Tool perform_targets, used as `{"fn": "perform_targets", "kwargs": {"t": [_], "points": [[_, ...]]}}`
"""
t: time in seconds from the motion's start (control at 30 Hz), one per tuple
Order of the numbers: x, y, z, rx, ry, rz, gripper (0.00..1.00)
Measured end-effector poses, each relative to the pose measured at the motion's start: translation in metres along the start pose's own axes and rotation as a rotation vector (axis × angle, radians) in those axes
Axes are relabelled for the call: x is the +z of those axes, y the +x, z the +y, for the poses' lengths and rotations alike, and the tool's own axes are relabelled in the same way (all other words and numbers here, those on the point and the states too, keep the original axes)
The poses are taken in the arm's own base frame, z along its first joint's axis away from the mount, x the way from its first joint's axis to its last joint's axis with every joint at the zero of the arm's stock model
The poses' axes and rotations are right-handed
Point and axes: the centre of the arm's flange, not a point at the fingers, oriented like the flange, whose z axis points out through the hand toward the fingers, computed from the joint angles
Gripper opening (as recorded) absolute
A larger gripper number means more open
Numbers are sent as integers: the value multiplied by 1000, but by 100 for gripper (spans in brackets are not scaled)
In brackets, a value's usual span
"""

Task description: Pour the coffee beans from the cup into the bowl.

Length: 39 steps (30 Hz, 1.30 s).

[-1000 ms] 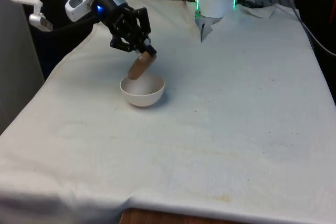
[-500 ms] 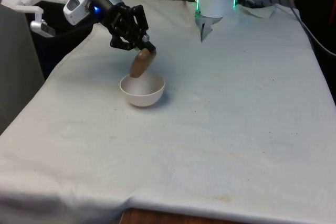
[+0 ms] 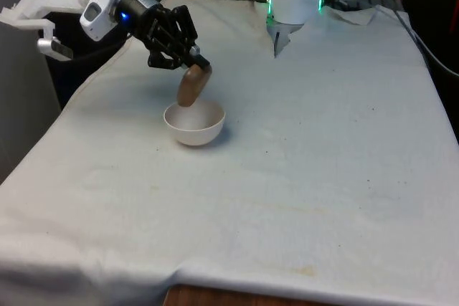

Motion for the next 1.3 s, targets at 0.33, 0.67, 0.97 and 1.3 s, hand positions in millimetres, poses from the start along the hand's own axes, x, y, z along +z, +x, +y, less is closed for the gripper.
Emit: {"fn": "perform_targets", "kwargs": {"t": [0.33, 0.67, 0.97, 1.3], "points": [[-3, 2, 3, 36, 24, -18, 0], [-5, 6, 10, 70, 48, -30, 0], [-8, 7, 20, 86, 112, -23, 0], [-11, 3, 29, 95, 183, -7, 0]]}}
